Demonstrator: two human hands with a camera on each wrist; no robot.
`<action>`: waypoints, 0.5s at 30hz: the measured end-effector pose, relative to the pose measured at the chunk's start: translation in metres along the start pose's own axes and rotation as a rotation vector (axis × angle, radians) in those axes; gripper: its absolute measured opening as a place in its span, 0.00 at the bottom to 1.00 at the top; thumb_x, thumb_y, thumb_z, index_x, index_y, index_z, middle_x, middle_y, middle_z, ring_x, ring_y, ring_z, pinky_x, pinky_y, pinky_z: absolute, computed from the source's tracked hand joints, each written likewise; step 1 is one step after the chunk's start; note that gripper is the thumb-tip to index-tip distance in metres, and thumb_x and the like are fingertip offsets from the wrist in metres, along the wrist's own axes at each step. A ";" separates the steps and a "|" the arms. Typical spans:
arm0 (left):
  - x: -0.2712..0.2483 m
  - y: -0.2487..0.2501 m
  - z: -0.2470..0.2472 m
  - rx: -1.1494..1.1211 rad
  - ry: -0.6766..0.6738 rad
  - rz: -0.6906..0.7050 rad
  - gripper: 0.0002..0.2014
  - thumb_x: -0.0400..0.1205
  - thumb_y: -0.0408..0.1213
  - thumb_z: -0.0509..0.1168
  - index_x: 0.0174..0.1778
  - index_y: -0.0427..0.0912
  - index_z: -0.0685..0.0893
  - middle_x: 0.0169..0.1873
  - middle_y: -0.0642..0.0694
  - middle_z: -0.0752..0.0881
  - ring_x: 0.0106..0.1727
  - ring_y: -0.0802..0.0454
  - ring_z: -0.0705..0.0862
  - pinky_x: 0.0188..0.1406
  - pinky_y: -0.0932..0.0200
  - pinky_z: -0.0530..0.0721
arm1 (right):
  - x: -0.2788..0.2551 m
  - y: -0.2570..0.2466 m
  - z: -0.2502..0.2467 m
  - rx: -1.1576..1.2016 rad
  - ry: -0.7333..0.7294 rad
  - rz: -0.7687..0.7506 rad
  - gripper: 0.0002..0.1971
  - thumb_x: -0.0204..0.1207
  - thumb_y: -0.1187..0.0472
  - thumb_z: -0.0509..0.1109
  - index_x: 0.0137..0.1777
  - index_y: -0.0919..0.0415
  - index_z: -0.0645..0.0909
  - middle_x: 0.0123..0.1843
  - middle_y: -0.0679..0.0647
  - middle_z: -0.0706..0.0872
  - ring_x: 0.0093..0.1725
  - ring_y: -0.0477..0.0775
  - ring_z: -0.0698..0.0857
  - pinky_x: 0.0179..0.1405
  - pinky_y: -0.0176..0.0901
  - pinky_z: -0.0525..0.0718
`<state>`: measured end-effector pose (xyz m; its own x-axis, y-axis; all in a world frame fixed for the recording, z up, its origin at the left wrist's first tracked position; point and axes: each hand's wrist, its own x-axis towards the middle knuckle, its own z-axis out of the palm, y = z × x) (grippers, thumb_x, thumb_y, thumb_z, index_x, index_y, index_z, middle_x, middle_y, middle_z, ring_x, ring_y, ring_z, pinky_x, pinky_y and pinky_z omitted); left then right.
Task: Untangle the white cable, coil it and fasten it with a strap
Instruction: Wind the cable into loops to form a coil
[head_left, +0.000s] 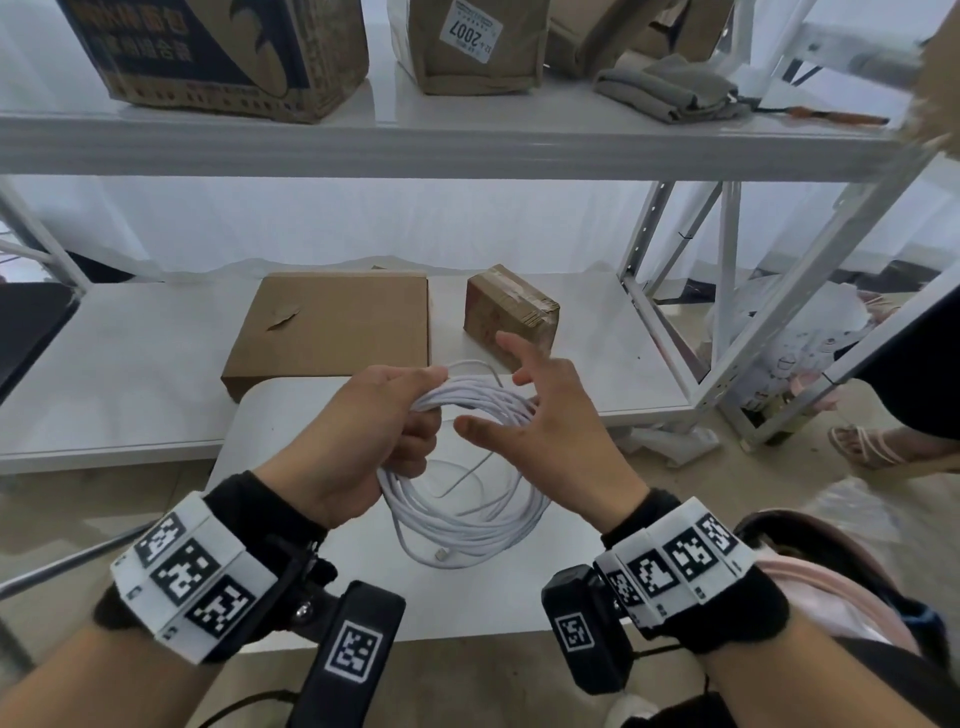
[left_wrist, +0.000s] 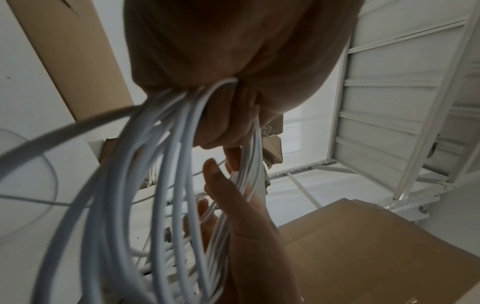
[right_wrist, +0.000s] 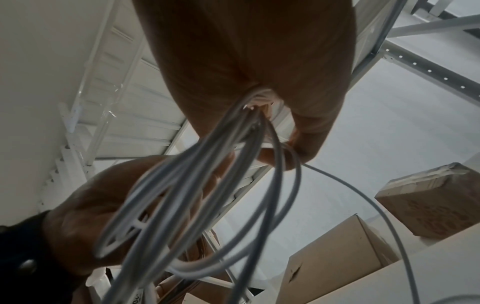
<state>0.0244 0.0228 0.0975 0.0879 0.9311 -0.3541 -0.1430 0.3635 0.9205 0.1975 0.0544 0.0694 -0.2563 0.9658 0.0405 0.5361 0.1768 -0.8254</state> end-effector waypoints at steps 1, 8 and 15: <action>0.000 0.001 0.000 0.008 -0.002 -0.018 0.11 0.90 0.42 0.57 0.43 0.41 0.73 0.24 0.50 0.59 0.21 0.57 0.54 0.19 0.65 0.52 | -0.001 -0.001 0.000 -0.010 -0.028 0.003 0.39 0.70 0.46 0.81 0.80 0.38 0.67 0.61 0.47 0.72 0.58 0.45 0.77 0.58 0.34 0.73; 0.001 0.004 -0.007 0.035 -0.062 0.026 0.23 0.82 0.51 0.67 0.55 0.30 0.84 0.28 0.48 0.62 0.27 0.54 0.55 0.24 0.62 0.55 | 0.004 0.004 0.006 0.024 -0.087 -0.095 0.22 0.75 0.45 0.77 0.30 0.56 0.72 0.27 0.44 0.71 0.29 0.44 0.69 0.30 0.37 0.63; 0.007 0.004 -0.039 -0.299 -0.203 0.118 0.30 0.71 0.36 0.82 0.69 0.34 0.84 0.51 0.39 0.88 0.43 0.54 0.86 0.44 0.64 0.88 | 0.005 -0.009 0.003 0.744 -0.197 0.053 0.23 0.75 0.44 0.68 0.44 0.69 0.79 0.24 0.54 0.73 0.26 0.52 0.81 0.36 0.50 0.88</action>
<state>-0.0135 0.0325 0.0924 0.2429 0.9530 -0.1812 -0.4422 0.2751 0.8537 0.1892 0.0569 0.0754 -0.4207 0.9056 -0.0534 -0.1121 -0.1103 -0.9875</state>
